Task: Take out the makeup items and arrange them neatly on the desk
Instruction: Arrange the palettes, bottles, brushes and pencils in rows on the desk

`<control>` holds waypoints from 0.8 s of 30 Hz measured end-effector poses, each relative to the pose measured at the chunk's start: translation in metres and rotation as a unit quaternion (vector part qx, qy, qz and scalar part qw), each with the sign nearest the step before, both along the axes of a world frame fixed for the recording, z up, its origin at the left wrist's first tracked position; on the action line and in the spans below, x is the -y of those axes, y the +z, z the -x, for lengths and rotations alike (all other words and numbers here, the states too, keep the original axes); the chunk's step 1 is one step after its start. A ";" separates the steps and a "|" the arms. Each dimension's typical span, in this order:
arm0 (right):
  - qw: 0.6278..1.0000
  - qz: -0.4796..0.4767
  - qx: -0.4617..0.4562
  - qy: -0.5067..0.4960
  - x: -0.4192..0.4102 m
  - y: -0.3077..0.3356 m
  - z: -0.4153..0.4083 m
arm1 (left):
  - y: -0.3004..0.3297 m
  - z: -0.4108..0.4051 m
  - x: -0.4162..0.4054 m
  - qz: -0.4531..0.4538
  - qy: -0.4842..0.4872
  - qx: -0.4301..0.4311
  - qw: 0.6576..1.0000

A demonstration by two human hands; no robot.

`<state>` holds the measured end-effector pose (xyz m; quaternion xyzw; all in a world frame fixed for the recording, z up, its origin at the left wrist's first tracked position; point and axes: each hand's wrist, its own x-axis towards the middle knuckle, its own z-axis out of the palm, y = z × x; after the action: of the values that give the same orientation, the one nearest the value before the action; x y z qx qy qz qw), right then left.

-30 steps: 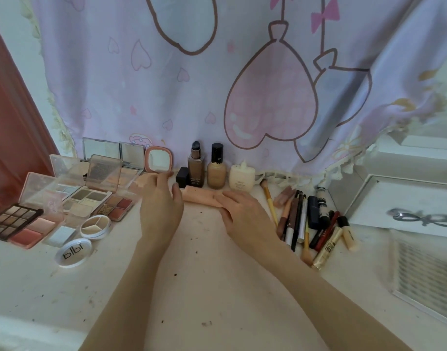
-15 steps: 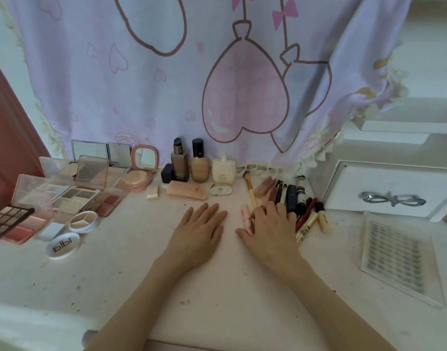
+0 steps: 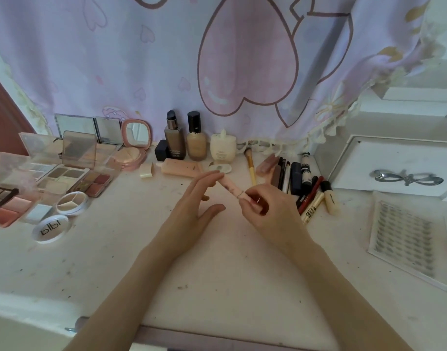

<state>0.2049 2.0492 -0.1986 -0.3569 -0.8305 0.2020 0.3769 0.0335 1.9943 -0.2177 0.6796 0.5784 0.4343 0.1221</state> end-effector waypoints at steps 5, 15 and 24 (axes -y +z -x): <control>0.974 0.195 -0.106 0.048 0.002 0.001 -0.004 | 0.004 -0.006 0.004 -0.016 0.012 0.052 0.998; 0.981 0.153 0.066 0.101 0.005 -0.010 0.002 | 0.003 -0.008 0.003 0.024 -0.019 0.110 0.993; 0.986 0.081 0.124 0.081 0.013 -0.015 0.009 | 0.007 -0.009 0.005 0.029 -0.017 0.123 0.992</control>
<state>0.1957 2.0365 -0.2134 -0.3405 -0.8775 0.2530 0.2235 0.0424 1.9897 -0.2110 0.6271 0.5597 0.4955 0.2192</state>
